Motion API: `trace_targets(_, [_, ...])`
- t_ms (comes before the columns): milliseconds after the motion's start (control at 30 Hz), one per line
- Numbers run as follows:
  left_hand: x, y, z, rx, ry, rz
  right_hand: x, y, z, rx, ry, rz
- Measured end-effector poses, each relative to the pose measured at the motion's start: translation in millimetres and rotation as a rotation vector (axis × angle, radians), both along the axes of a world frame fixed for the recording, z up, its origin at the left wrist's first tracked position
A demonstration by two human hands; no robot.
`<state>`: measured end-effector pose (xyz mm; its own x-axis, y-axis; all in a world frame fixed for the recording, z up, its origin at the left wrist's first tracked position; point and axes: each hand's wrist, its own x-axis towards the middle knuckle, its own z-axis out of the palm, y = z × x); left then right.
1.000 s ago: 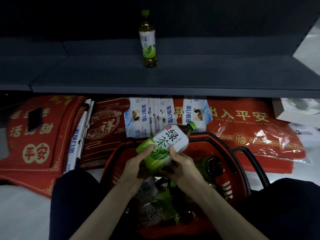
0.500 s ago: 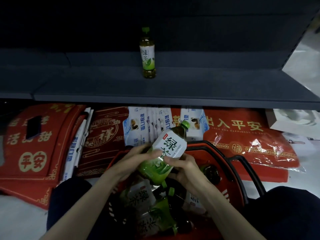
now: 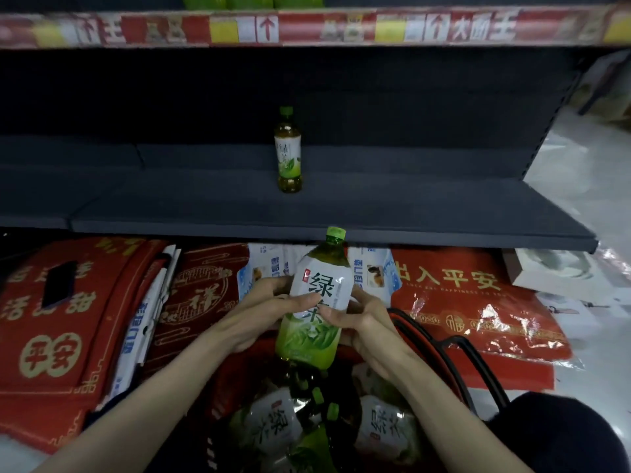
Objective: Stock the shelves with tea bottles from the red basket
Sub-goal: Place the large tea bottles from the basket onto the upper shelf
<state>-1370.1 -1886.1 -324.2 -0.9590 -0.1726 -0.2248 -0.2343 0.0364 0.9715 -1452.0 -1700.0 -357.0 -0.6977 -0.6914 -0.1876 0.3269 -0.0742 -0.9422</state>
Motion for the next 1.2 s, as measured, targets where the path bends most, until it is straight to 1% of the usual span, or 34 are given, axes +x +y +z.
trace_targets(167, [-25.6, -9.7, 93.8, -0.122, 0.234, -0.001, -38.6, -12.9, 94.8, -0.031, 0.258, -0.086])
trace_targets(367, [-58.1, -19.2, 215.6, -0.207, 0.507, 0.012, -74.6, -23.4, 235.3, -0.126, 0.564, -0.077])
trace_targets(500, [-79.2, -25.1, 288.0, -0.283, 0.682, -0.014, -93.0, -27.6, 317.1, -0.185, 0.730, -0.093])
trace_targets(567, [-90.7, -27.2, 318.6, -0.329, 0.761, -0.015, -103.2, -31.7, 349.6, -0.206, 0.803, -0.115])
trace_targets(667, [-114.6, -33.5, 354.9, -0.385, 0.833, -0.009, -120.7, -39.5, 389.9, -0.226, 0.879, -0.139])
trace_targets(767, [-145.4, -43.7, 376.7, -0.418, 0.853, -0.025, -145.5, -49.1, 414.9, -0.217, 0.888, -0.163])
trace_targets(867, [-178.0, -53.6, 385.6, -0.417, 0.824, -0.022, -174.2, -58.3, 425.5, -0.186, 0.853, -0.182])
trace_targets(1067, [-224.9, -64.7, 380.5, -0.410, 0.764, -0.010, -216.4, -70.2, 424.5, -0.090, 0.785, -0.172])
trace_targets(1200, [-248.2, -67.1, 369.6, -0.382, 0.745, -0.012, -237.2, -74.6, 415.2, -0.081, 0.736, -0.174])
